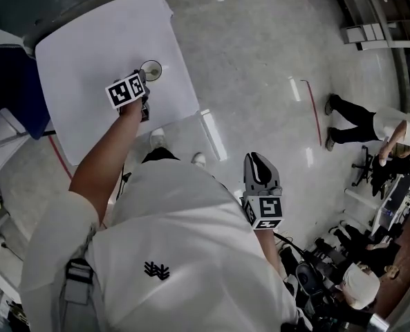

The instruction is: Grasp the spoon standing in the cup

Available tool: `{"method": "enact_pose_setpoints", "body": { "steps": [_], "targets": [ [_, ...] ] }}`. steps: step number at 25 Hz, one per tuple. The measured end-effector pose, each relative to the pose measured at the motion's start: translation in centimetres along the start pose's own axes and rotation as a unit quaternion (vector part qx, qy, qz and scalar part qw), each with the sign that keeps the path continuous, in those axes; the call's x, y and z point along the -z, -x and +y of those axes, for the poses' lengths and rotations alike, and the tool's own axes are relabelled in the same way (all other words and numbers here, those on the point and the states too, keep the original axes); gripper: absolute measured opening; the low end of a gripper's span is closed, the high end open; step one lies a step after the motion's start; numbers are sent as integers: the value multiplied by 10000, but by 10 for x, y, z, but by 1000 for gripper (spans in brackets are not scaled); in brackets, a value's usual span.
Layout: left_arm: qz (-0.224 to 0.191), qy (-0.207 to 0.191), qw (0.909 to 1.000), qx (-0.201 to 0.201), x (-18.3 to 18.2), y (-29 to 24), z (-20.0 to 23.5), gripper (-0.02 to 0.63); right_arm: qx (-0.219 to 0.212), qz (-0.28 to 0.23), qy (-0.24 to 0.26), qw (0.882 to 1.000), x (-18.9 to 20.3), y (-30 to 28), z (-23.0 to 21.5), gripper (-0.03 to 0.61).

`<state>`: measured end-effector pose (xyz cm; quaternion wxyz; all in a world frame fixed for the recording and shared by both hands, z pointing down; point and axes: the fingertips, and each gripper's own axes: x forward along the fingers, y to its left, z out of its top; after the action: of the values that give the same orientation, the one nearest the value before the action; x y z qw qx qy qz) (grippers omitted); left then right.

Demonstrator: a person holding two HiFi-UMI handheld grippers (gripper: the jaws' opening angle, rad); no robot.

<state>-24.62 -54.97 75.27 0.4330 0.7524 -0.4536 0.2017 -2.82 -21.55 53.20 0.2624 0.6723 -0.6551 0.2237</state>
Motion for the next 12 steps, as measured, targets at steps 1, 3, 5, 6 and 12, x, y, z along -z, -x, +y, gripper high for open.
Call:
{"method": "enact_pose_setpoints", "body": {
  "steps": [1, 3, 5, 6, 12],
  "targets": [
    [-48, -64, 10000, -9, -2, 1, -3, 58, 18, 9, -9, 10000, 2, 2, -3, 51],
    [-104, -137, 9998, -33, -2, 3, -7, 57, 30, -6, -47, 10000, 5, 5, -7, 51],
    [-172, -202, 9996, -70, -3, 8, -9, 55, -5, -28, -57, 10000, 8, 8, -10, 51],
    [-217, -243, 9994, -93, -6, 12, -10, 55, -33, -46, -58, 10000, 9, 9, -12, 51],
    [-545, -410, 9976, -113, -20, 40, -23, 55, -226, -205, -42, 9995, 12, 13, -21, 49]
  ]
}}
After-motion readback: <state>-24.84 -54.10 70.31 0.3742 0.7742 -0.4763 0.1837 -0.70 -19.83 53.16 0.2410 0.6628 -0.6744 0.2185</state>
